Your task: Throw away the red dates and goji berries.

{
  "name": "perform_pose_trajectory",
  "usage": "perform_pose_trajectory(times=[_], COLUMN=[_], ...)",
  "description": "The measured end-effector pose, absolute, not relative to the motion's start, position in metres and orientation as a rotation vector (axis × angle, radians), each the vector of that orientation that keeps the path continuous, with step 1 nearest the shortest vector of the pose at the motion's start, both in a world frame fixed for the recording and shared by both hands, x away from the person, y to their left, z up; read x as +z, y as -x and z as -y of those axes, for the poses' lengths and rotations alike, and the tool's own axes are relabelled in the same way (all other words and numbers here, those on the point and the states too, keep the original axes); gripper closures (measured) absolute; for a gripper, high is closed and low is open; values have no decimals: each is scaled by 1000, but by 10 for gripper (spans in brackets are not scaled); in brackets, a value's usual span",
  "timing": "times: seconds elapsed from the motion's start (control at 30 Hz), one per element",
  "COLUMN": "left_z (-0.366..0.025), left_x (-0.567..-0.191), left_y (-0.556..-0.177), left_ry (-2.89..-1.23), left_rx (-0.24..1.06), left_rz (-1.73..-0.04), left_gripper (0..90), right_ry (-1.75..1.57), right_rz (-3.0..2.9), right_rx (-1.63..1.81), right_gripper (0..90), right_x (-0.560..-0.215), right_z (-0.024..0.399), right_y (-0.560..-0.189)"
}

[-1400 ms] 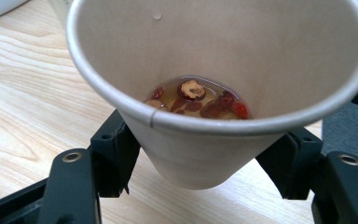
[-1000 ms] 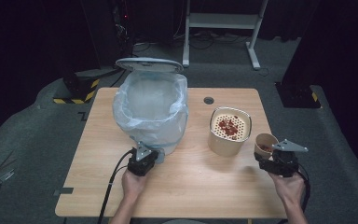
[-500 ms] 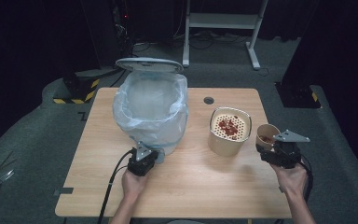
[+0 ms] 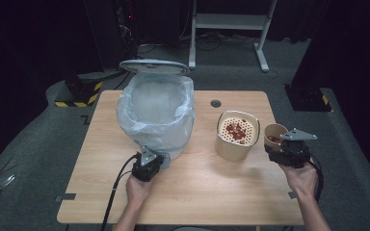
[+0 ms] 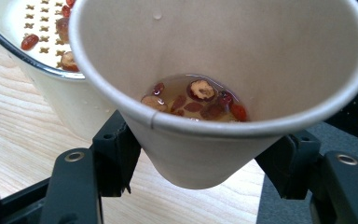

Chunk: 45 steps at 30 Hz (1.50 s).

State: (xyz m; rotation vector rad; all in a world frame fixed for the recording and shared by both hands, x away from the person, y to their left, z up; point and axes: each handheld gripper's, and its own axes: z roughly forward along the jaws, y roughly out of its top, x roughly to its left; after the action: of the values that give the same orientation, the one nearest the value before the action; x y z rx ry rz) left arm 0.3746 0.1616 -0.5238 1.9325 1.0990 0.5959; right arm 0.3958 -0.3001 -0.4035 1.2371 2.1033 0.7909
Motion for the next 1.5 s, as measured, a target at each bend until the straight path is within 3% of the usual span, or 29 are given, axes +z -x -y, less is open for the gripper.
perform_pose_trajectory(times=[1.5], left_z=[-162], left_x=[-524], left_y=[-375], left_ry=[-1933], left_rx=[591], left_rz=[-1099], left_gripper=[852], right_ry=[-1014], right_rz=[-2150], right_rx=[347], right_gripper=[358], right_x=[-381], right_z=[268], right_y=[-426])
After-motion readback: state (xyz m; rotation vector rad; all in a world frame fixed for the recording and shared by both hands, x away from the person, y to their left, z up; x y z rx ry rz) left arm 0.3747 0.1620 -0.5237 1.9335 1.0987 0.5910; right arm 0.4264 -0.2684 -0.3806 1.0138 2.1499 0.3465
